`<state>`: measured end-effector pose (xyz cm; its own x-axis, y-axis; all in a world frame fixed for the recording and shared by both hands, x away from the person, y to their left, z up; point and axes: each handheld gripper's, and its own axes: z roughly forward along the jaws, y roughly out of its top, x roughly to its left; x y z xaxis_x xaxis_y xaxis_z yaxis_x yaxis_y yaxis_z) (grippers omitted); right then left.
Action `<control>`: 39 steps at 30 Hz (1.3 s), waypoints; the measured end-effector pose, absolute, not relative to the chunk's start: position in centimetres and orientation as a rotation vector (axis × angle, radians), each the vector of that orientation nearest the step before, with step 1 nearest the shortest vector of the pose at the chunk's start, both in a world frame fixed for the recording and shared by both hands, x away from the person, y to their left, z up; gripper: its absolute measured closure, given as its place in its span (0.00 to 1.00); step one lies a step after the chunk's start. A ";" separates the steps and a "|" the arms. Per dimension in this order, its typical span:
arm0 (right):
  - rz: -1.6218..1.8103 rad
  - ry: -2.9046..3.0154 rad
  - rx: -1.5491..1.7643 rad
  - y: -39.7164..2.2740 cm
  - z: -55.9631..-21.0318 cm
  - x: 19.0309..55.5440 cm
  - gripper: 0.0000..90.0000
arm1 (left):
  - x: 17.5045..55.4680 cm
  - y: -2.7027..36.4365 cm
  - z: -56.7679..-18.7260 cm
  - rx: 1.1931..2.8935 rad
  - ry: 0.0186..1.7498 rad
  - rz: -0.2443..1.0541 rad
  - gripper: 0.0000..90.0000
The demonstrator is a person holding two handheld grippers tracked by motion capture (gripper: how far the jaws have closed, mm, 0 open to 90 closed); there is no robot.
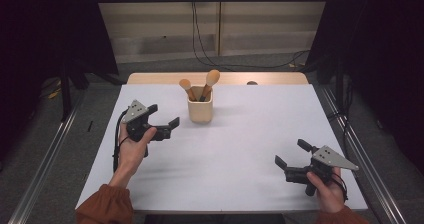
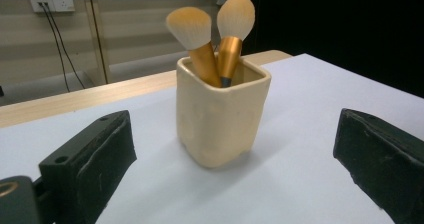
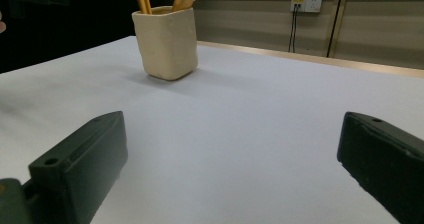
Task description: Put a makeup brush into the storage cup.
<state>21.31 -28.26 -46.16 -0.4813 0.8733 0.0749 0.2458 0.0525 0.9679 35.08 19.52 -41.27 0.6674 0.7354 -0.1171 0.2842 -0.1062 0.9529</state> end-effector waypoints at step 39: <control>1.439 1.771 1.143 -28.6 -46.3 20.9 0.00 | 25.5 25.5 -44.4 1.704 0.881 0.517 0.04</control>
<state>20.86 -28.60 -46.25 -0.4639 0.8826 0.0766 0.2559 0.0506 0.9654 25.46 25.45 -44.43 0.6289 0.7720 -0.0921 0.2959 -0.1280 0.9466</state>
